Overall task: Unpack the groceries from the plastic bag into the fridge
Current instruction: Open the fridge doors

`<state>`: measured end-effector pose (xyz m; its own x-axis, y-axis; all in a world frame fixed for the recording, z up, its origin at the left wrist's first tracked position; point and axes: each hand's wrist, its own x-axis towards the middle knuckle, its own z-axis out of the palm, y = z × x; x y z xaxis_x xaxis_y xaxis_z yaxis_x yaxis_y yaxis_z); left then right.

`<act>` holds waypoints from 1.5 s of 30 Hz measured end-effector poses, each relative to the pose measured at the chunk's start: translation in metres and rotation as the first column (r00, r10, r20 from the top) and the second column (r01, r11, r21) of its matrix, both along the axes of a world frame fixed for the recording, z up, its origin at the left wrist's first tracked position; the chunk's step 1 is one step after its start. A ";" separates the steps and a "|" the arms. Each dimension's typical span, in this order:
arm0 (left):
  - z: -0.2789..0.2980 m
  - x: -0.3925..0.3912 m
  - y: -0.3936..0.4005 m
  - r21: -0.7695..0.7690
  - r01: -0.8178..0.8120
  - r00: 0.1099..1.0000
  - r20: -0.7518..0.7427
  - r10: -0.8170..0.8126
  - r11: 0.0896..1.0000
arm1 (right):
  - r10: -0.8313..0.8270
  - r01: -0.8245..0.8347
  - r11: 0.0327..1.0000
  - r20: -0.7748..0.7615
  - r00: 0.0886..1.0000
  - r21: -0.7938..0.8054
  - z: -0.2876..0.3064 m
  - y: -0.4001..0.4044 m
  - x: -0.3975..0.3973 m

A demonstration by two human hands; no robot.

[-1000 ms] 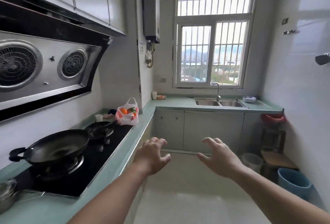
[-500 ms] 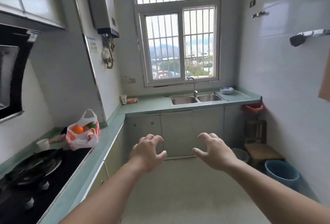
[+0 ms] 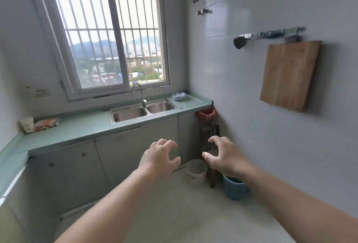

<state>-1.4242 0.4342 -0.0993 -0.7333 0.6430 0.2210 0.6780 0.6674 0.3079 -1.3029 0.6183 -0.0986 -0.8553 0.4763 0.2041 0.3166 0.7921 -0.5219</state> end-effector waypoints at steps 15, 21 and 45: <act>-0.004 -0.134 0.298 0.022 0.605 0.796 -0.036 -0.604 0.796 | -0.612 0.598 0.790 0.108 0.784 0.133 0.015 0.190 -0.033; -0.006 -0.116 0.395 0.013 0.745 0.667 -0.034 -0.744 0.667 | -0.794 0.792 0.606 0.099 0.599 0.070 0.008 0.250 0.017; -0.017 0.130 0.727 -0.139 0.983 0.121 0.016 -0.993 0.118 | -0.955 0.956 0.293 0.041 0.293 -0.020 0.018 0.451 0.203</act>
